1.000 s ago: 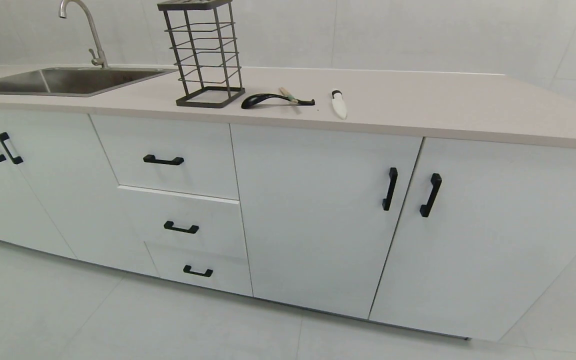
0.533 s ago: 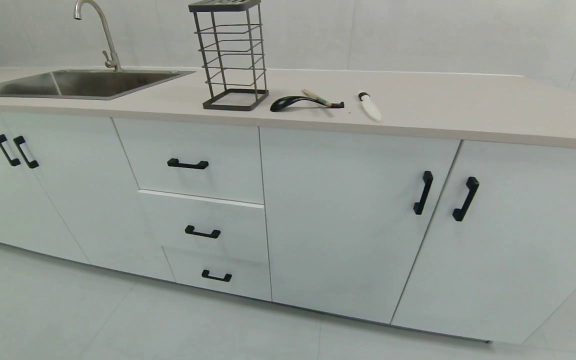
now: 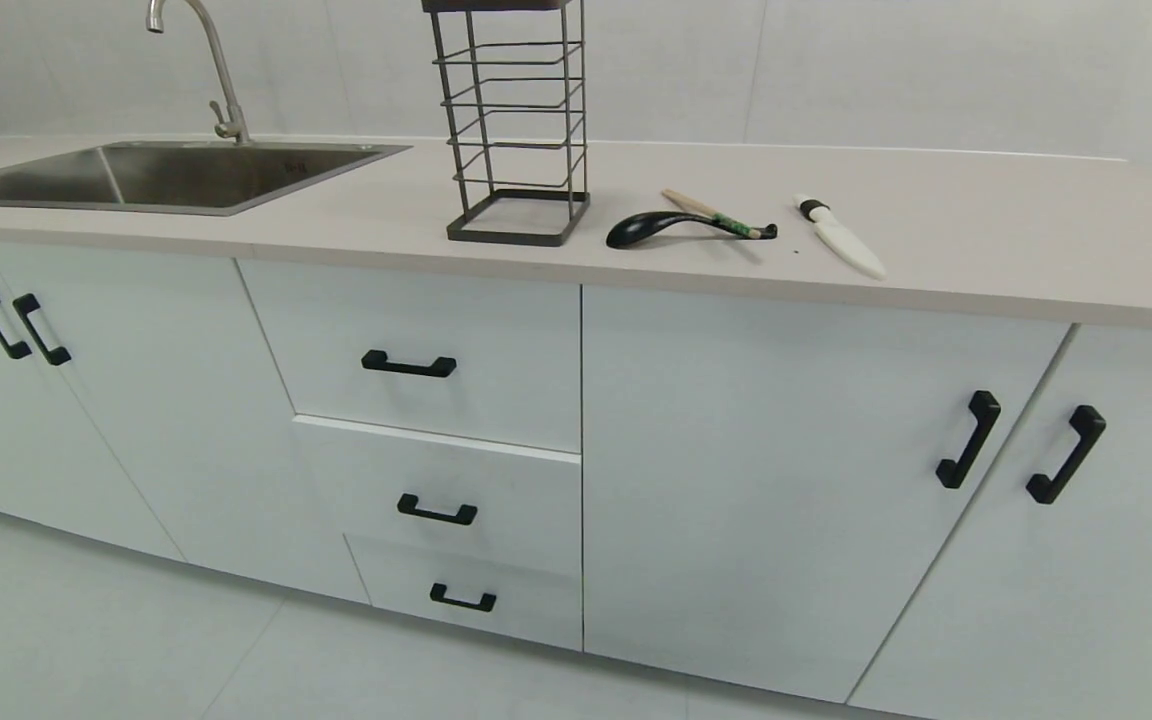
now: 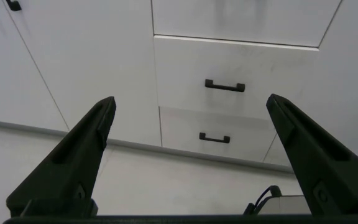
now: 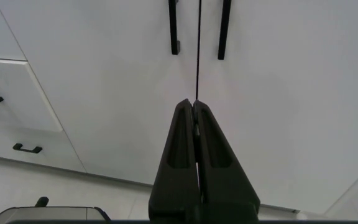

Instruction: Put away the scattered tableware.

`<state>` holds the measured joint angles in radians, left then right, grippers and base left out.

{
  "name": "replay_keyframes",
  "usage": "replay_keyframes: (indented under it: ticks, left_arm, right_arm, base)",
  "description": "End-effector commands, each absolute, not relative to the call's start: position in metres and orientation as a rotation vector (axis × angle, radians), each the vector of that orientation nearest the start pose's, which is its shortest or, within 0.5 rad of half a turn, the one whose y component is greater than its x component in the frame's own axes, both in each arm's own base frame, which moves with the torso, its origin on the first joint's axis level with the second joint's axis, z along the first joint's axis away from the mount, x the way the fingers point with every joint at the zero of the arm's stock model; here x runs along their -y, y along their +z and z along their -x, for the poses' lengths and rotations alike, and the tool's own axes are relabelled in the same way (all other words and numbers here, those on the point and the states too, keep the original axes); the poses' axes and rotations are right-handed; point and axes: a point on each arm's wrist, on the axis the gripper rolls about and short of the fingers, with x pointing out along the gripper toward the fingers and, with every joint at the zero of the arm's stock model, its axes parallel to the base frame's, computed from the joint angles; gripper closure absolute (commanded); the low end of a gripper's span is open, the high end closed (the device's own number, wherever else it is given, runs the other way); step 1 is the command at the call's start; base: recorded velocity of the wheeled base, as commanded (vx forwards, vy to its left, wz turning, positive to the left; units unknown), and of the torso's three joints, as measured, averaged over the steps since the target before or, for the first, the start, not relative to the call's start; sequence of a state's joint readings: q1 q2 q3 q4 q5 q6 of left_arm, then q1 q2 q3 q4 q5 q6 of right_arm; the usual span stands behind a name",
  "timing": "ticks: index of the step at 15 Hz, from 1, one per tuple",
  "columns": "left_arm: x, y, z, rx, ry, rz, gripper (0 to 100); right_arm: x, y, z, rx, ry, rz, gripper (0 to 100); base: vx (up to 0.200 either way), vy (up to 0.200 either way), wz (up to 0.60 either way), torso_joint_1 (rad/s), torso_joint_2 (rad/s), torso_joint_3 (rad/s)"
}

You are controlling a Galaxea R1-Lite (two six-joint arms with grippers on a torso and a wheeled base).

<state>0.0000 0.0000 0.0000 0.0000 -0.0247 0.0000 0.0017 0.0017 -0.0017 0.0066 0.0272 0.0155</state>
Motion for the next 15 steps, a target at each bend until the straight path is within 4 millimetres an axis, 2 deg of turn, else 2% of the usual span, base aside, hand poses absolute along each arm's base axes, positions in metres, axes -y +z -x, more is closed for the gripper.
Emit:
replay_keyframes:
  ticks: [1, 2, 5, 15]
  left_arm:
    - [0.0006, 0.0755, 0.0228, 0.000, -0.025, 0.000, 0]
    - [0.0006, 0.0755, 0.0228, 0.000, -0.025, 0.000, 0]
    - [0.0006, 0.0755, 0.0228, 0.000, -0.025, 0.000, 0]
    - [0.0006, 0.0755, 0.0228, 0.000, -0.026, 0.000, 0]
  right_arm:
    - [-0.0006, 0.0753, 0.0227, -0.008, 0.029, -0.015, 100]
    - [-0.0006, 0.0753, 0.0227, -0.008, 0.029, -0.015, 100]
    - [-0.0006, 0.0753, 0.0227, -0.008, 0.029, -0.015, 100]
    - [-0.0006, 0.0753, 0.0227, -0.008, 0.029, -0.015, 100]
  base:
    - [0.000, 0.000, 0.00, 0.000, 0.00, 0.000]
    - [0.000, 0.000, 0.00, 0.000, 0.00, 0.000]
    - [0.000, 0.200, 0.00, 0.004, 0.01, 0.004]
    - [0.000, 0.000, 0.00, 0.000, 0.00, 0.000]
